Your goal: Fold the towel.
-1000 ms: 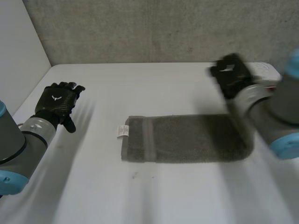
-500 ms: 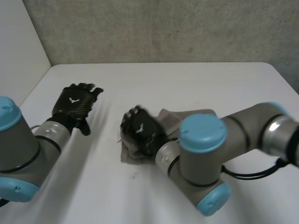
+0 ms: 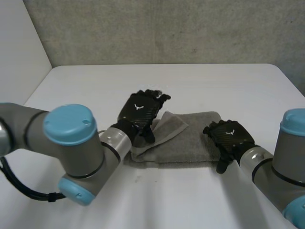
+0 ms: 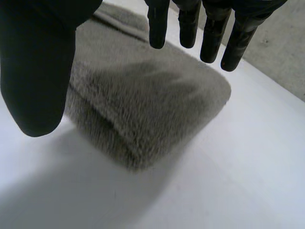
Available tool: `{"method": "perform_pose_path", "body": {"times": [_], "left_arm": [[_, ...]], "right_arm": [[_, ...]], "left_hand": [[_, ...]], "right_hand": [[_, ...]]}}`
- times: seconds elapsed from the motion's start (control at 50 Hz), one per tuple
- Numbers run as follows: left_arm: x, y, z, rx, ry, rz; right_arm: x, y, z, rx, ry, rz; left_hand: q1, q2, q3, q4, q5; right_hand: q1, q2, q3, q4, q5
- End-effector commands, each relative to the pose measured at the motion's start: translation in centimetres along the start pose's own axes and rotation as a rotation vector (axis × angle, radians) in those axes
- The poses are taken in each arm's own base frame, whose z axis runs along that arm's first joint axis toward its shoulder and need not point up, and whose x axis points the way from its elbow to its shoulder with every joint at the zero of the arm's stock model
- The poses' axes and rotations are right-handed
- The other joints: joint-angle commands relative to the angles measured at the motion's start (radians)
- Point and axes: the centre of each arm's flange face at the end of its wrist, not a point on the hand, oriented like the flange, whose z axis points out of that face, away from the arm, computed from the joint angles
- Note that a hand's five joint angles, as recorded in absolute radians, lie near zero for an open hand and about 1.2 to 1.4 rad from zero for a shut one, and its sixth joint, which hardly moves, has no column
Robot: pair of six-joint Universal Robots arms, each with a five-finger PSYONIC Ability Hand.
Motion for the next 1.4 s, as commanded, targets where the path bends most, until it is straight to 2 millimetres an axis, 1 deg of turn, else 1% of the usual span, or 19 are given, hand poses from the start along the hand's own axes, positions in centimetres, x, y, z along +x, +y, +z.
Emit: {"method": "perform_pose_path", "body": {"times": [0.02, 0.1, 0.12, 0.14, 0.18, 0.2, 0.24, 0.28, 0.46, 0.54, 0.62, 0.66, 0.78, 0.8, 0.86, 1.02, 1.1, 1.32, 1.4], "left_arm": [[-0.3, 3.1, 1.7, -0.067, -0.008, -0.003], [-1.9, 3.7, 2.3, -0.081, -0.101, -0.001], [-2.7, 3.8, 2.4, -0.084, -0.149, 0.005], [-2.7, 3.8, 2.4, -0.084, -0.149, 0.005], [-4.6, 4.2, 2.2, -0.112, -0.257, 0.059], [-4.6, 4.2, 2.2, -0.112, -0.258, 0.059], [-5.1, 4.3, 2.0, -0.129, -0.291, 0.094], [-5.7, 4.7, 1.2, -0.170, -0.345, 0.169], [-4.8, 3.1, -1.3, -0.172, -0.358, 0.208], [-2.5, 0.4, -2.4, -0.094, -0.305, 0.191], [-1.8, -0.3, -2.6, -0.071, -0.289, 0.179], [-0.3, -1.7, -2.8, -0.013, -0.244, 0.133], [1.3, -2.2, -1.9, 0.032, -0.122, 0.058], [2.3, -1.6, -1.5, 0.023, -0.062, 0.035], [3.0, -0.4, -0.7, 0.003, -0.020, 0.022], [3.2, 2.4, 1.4, -0.041, -0.013, 0.024], [3.2, 2.8, 2.1, -0.036, -0.012, 0.027], [2.3, 4.4, 4.2, -0.045, -0.038, 0.045], [0.6, 5.8, 4.6, -0.083, -0.087, 0.096]], "right_arm": [[-0.1, 1.0, 0.4, 0.016, 0.019, -0.044], [0.0, 1.4, 0.7, 0.022, 0.027, -0.073], [0.0, 1.4, 0.8, 0.030, 0.031, -0.086], [0.0, 1.4, 0.8, 0.030, 0.031, -0.086], [0.3, 1.4, 1.0, 0.045, 0.049, -0.117], [0.3, 1.4, 1.0, 0.046, 0.049, -0.118], [0.6, 1.4, 1.1, 0.058, 0.065, -0.160], [0.8, 1.3, 1.2, 0.066, 0.075, -0.187], [0.6, 1.0, 1.0, 0.083, 0.079, -0.257], [0.5, 1.0, 1.0, 0.082, 0.077, -0.258], [0.5, 1.0, 1.0, 0.081, 0.076, -0.258], [0.5, 1.1, 1.0, 0.079, 0.077, -0.257], [0.3, 1.3, 0.8, 0.070, 0.070, -0.256], [0.3, 1.3, 0.8, 0.070, 0.070, -0.256], [0.2, 1.5, 0.8, 0.064, 0.068, -0.254], [0.2, 1.5, 0.7, 0.061, 0.070, -0.254], [0.2, 1.6, 0.7, 0.058, 0.070, -0.253], [0.1, 1.9, 0.6, 0.048, 0.066, -0.251], [0.3, 1.9, 0.6, 0.046, 0.070, -0.249]], "left_hand": [[0.058, 0.058, 0.058, 0.058, 0.070], [0.129, 0.128, 0.128, 0.128, 0.141], [0.135, 0.134, 0.134, 0.134, 0.147], [0.135, 0.134, 0.134, 0.134, 0.147], [0.138, 0.137, 0.137, 0.137, 0.150], [0.138, 0.137, 0.137, 0.137, 0.150], [0.138, 0.137, 0.137, 0.137, 0.150], [0.129, 0.128, 0.128, 0.129, 0.141], [0.120, 0.120, 0.119, 0.120, 0.132], [0.120, 0.120, 0.119, 0.120, 0.132], [0.120, 0.120, 0.119, 0.120, 0.132], [0.117, 0.117, 0.117, 0.117, 0.129], [0.123, 0.123, 0.122, 0.123, 0.135], [0.123, 0.123, 0.122, 0.123, 0.135], [0.120, 0.120, 0.119, 0.120, 0.132], [0.123, 0.123, 0.122, 0.123, 0.135], [0.126, 0.125, 0.125, 0.126, 0.138], [0.135, 0.134, 0.134, 0.134, 0.147], [0.161, 0.161, 0.161, 0.161, 0.173]], "right_hand": [[0.123, 0.109, 0.119, 0.098, 0.101], [0.379, 0.364, 0.374, 0.354, 0.357], [0.542, 0.528, 0.538, 0.517, 0.520], [0.544, 0.529, 0.539, 0.519, 0.522], [0.778, 0.763, 0.773, 0.753, 0.756], [0.779, 0.764, 0.774, 0.754, 0.757], [1.085, 1.071, 1.081, 1.060, 1.063], [1.177, 1.162, 1.173, 1.152, 1.155], [1.186, 1.171, 1.181, 1.161, 1.164], [1.186, 1.171, 1.181, 1.161, 1.164], [1.186, 1.171, 1.181, 1.161, 1.164], [1.186, 1.171, 1.181, 1.161, 1.164], [1.186, 1.171, 1.181, 1.161, 1.164], [1.186, 1.171, 1.181, 1.161, 1.164], [1.175, 1.161, 1.171, 1.150, 1.153], [1.151, 1.137, 1.147, 1.126, 1.130], [1.151, 1.137, 1.147, 1.126, 1.130], [1.157, 1.143, 1.153, 1.132, 1.136], [1.160, 1.146, 1.156, 1.135, 1.139]]}}
